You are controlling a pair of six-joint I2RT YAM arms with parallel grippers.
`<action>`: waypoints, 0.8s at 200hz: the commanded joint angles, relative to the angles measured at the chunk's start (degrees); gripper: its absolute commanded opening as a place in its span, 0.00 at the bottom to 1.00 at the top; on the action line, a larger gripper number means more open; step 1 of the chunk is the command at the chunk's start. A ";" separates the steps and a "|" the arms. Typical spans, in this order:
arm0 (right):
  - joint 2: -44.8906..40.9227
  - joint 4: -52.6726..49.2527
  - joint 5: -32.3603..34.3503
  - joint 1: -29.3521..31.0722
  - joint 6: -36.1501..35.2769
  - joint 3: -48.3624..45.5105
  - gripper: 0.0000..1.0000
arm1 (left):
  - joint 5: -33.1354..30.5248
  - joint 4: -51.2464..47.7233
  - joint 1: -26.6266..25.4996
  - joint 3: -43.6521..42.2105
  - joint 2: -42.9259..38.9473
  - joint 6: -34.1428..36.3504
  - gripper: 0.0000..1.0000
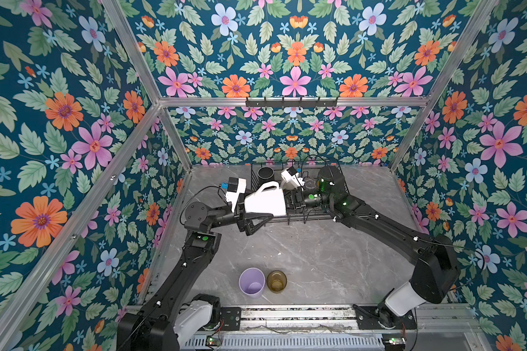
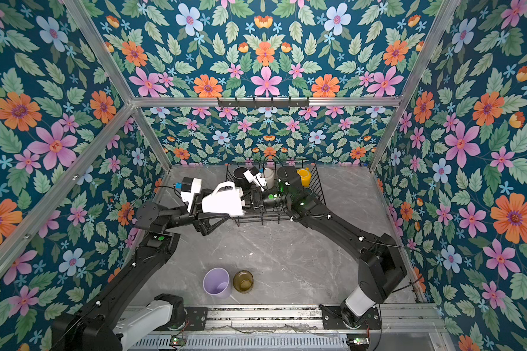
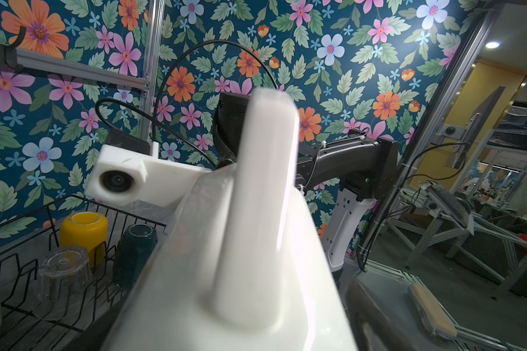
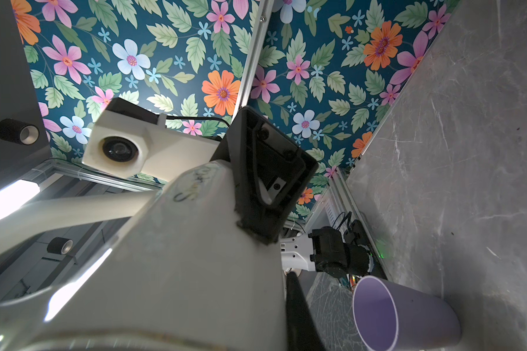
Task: Load the cups into the dish rack
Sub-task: 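Close the left gripper on the white mug held by the right gripper, then open the right gripper and release the white mug to the left gripper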
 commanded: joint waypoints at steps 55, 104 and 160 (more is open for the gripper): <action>-2.29 -0.19 0.50 0.11 -1.02 -1.35 0.00 | -0.42 1.75 -0.08 0.23 -0.89 1.32 0.99; -3.99 -1.89 0.88 -0.40 -1.82 -1.75 0.00 | -1.33 -1.84 -0.06 0.79 -1.45 3.83 0.99; -2.88 0.89 0.12 -0.25 -0.26 -1.40 0.00 | -1.06 -2.04 -0.08 0.88 -1.05 3.84 0.99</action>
